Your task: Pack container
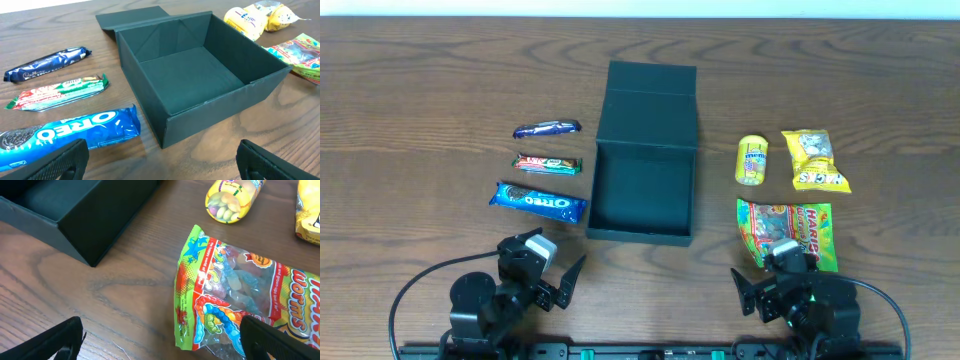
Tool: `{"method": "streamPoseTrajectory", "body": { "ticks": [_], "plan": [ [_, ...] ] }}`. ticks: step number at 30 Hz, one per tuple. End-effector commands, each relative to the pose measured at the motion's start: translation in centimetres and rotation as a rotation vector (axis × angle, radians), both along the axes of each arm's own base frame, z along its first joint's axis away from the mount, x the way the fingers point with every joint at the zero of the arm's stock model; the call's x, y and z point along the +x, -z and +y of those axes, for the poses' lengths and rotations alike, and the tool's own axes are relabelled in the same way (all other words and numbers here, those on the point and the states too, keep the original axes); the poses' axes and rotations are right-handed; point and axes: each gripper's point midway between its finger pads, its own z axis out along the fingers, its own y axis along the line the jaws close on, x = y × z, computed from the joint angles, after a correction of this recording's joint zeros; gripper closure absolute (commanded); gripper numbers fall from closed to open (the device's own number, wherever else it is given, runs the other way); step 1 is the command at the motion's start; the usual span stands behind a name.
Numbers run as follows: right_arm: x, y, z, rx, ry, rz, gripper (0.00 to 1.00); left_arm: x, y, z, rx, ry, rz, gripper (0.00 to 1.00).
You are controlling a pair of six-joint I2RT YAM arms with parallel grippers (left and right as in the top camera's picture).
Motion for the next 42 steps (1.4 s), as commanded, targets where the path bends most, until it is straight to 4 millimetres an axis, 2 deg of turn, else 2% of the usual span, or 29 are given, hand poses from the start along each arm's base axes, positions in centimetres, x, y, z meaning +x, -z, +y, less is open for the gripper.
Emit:
{"method": "streamPoseTrajectory", "body": {
  "ticks": [1, 11, 14, 18, 21, 26, 29, 31, 37, 42],
  "plan": [
    [0.1, 0.1, -0.3, -0.013, 0.009, -0.011, 0.01, -0.1, 0.6, -0.2, -0.011, 0.01, 0.014, 0.05],
    [0.3, -0.1, -0.3, -0.011, 0.009, -0.019, 0.01, -0.1, 0.6, -0.2, -0.011, 0.009, 0.014, 0.05],
    [0.7, -0.8, 0.1, 0.057, 0.035, -0.03, 0.01, -0.1, 0.6, -0.2, -0.011, 0.01, 0.014, 0.05],
    [1.8, -3.4, 1.2, 0.398, 0.187, 0.002, 0.01, -0.1, 0.6, -0.2, -0.011, 0.01, 0.014, 0.05],
    [1.2, -3.7, 2.7, 0.682, 0.279, 0.163, 0.01, -0.1, 0.6, -0.2, -0.01, 0.01, 0.014, 0.05],
    [1.5, -4.5, 2.8, 0.793, 0.333, 0.192, 0.01, -0.1, 0.6, -0.2, -0.011, 0.01, 0.014, 0.05],
    [2.2, -6.7, 3.4, 0.821, 0.261, 0.111, 0.01, -0.1, 0.6, -0.2, -0.011, 0.009, 0.014, 0.05],
    [2.5, -7.5, 3.2, 0.824, 0.264, 0.081, 0.01, -0.1, 0.6, -0.2, -0.011, 0.01, 0.014, 0.05],
    [3.6, -7.6, 0.9, 0.738, 0.445, 0.135, 0.01, -0.1, 0.6, -0.2, -0.011, 0.01, 0.014, 0.05],
    [4.8, -10.1, -0.8, 0.641, 0.593, 0.21, 0.01, -0.1, 0.6, -0.2, -0.011, 0.01, 0.014, 0.05]
  ]
}}
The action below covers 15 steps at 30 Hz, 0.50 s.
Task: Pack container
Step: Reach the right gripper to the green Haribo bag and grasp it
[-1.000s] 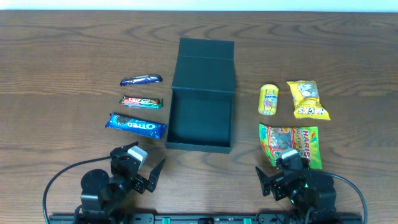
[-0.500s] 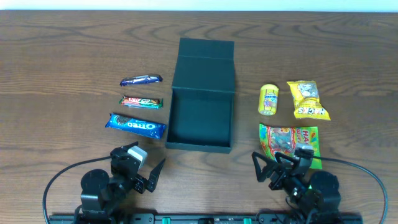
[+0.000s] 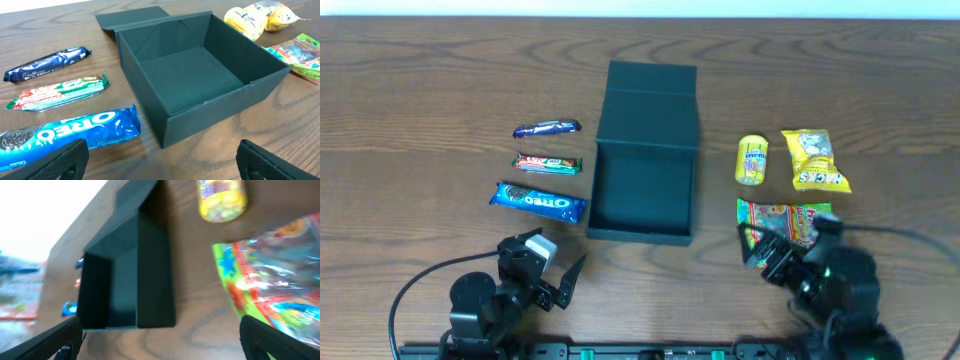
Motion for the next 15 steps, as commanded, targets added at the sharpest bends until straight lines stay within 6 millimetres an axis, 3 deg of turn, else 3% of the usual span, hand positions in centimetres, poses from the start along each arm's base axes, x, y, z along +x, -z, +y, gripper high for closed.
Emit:
{"method": "streamPoseTrajectory", "body": {
  "ticks": [1, 3, 6, 11, 14, 15],
  "plan": [
    [2.0, -3.7, -1.5, -0.045, 0.092, 0.002, 0.01, -0.1, 0.6, -0.2, -0.011, 0.01, 0.014, 0.05],
    [2.6, -5.6, -0.2, -0.009, 0.03, 0.001, 0.01, -0.1, 0.6, -0.2, -0.01, 0.01, 0.014, 0.05],
    [3.2, -6.8, 1.1, 0.023, -0.036, 0.01, 0.01, -0.1, 0.6, -0.2, -0.011, 0.01, 0.014, 0.05],
    [3.8, -6.8, 1.2, 0.045, -0.022, 0.019, 0.05, -0.1, 0.6, -0.2, -0.011, 0.01, 0.014, 0.05],
    [4.4, -6.9, 1.0, 0.055, 0.003, 0.016, 0.01, -0.1, 0.6, -0.2, -0.011, 0.009, 0.014, 0.05],
    [4.4, -6.1, 0.5, 0.076, 0.059, 0.066, 0.01, -0.1, 0.6, -0.2, -0.011, 0.01, 0.014, 0.05]
  ]
}}
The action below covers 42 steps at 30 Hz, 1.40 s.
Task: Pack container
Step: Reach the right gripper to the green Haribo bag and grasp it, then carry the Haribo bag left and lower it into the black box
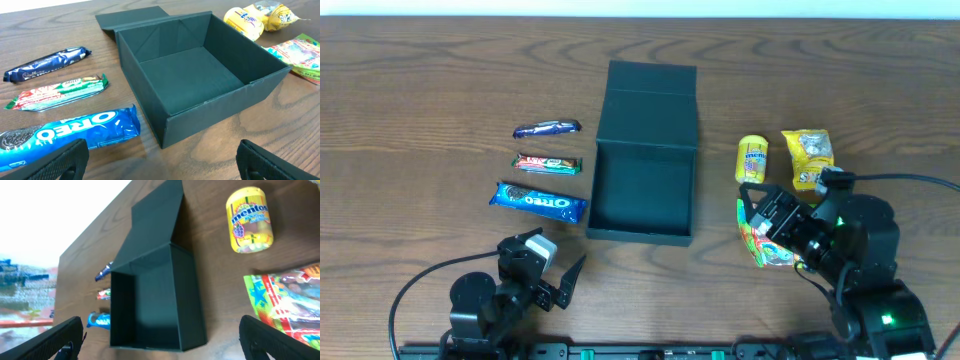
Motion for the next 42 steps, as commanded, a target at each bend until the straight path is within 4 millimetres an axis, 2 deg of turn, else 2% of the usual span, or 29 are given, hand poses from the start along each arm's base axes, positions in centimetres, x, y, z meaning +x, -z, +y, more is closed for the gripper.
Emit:
{"method": "streamPoseTrajectory", "body": {
  "ticks": [1, 7, 14, 20, 28, 32, 34, 38, 40, 42],
  "plan": [
    [0.1, 1.3, -1.2, 0.054, 0.136, 0.11, 0.01, -0.1, 0.6, -0.2, -0.01, 0.009, 0.015, 0.05],
    [-1.2, 8.4, -2.8, 0.054, 0.349, 0.5, 0.01, -0.1, 0.6, -0.2, -0.01, 0.009, 0.015, 0.05],
    [-1.4, 14.8, -3.7, 0.014, 0.46, 0.792, 0.04, -0.1, 0.6, -0.2, -0.01, 0.009, 0.015, 0.05],
    [-0.4, 17.9, -5.7, -0.048, 0.539, 0.85, 0.07, -0.1, 0.6, -0.2, -0.01, 0.009, 0.015, 0.05],
    [-0.1, 20.2, -6.2, -0.085, 0.558, 0.897, 0.09, -0.1, 0.6, -0.2, -0.01, 0.009, 0.015, 0.05],
    [0.3, 21.3, -6.2, -0.086, 0.559, 0.909, 0.25, -0.1, 0.6, -0.2, -0.01, 0.009, 0.015, 0.05],
    [0.3, 21.7, -6.2, -0.09, 0.56, 0.921, 0.45, -0.1, 0.6, -0.2, -0.01, 0.008, 0.015, 0.05],
    [0.1, 22.0, -6.2, -0.096, 0.56, 0.935, 0.77, -0.1, 0.6, -0.2, -0.01, 0.009, 0.015, 0.05],
    [-0.2, 22.0, -6.2, -0.099, 0.56, 0.944, 0.99, -0.1, 0.6, -0.2, -0.01, 0.009, 0.015, 0.05],
    [-0.5, 22.0, -6.1, -0.095, 0.555, 0.962, 0.99, -0.1, 0.6, -0.2, -0.01, 0.009, 0.015, 0.05]
  ]
}}
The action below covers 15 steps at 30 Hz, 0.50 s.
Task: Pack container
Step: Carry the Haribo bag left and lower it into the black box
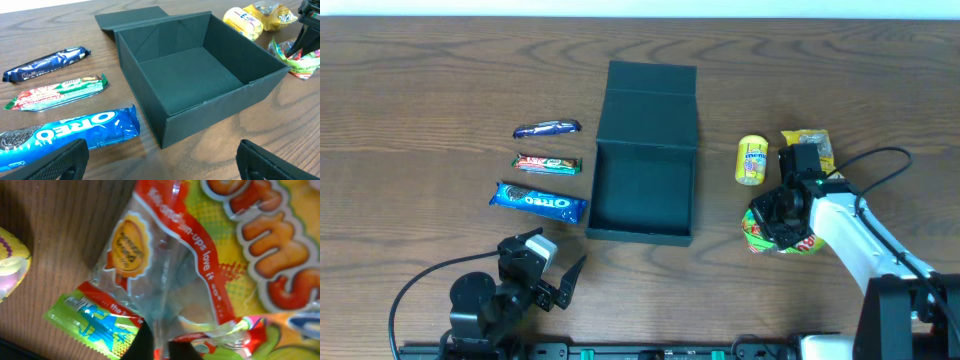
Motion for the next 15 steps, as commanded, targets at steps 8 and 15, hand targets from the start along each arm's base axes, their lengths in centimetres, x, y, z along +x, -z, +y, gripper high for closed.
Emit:
{"method": "streamPoseTrajectory", "body": {
  "ticks": [8, 15],
  "plan": [
    [-3.0, -3.2, 1.3, 0.082, -0.002, 0.085, 0.99, -0.1, 0.6, -0.1, -0.009, 0.007, 0.014, 0.05],
    [-0.9, -12.1, 6.2, 0.172, -0.106, -0.225, 0.98, -0.1, 0.6, -0.1, -0.009, 0.006, 0.014, 0.05]
  ]
}}
